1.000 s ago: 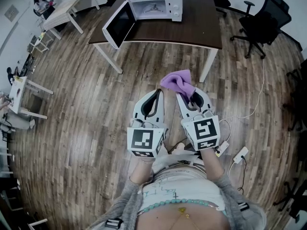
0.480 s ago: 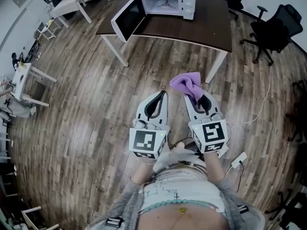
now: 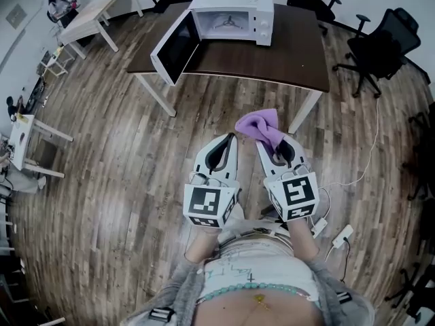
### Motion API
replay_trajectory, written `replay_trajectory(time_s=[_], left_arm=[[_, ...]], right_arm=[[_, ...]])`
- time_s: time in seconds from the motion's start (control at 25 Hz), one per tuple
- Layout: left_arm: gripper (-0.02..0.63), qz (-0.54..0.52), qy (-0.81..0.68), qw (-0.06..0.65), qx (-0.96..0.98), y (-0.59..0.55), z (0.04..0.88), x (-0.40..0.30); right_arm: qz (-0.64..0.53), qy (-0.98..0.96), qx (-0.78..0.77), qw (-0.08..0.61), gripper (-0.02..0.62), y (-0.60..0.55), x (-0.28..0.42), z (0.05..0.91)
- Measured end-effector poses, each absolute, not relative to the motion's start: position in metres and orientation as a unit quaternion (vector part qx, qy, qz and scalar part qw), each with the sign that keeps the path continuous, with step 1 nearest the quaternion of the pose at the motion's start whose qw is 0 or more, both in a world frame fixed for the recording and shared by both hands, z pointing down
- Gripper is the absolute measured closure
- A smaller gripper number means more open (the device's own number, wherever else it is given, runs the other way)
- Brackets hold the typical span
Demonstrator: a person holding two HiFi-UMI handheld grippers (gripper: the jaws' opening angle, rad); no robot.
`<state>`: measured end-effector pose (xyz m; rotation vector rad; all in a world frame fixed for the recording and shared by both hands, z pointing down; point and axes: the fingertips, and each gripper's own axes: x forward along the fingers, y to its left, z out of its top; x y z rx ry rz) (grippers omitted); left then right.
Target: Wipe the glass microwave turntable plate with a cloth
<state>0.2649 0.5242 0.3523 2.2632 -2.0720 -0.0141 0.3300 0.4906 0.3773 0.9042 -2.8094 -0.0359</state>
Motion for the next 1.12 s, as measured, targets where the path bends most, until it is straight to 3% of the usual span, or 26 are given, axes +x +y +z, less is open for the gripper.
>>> replay_trajectory(time_s=[0.48,1.12], left_arm=[[0.594,0.002,-0.659,0.032,0.752,0.472,0.349,0.159],[0.595,-0.001,-0.658,0.05,0.751,0.435,0.36,0.109]], right_arm=[[-0.006,-0.947,0.308,0.093,0.483,0.441,0.222,0.38],[-0.006,-0.946,0.303,0.111,0.483,0.401,0.171,0.385]])
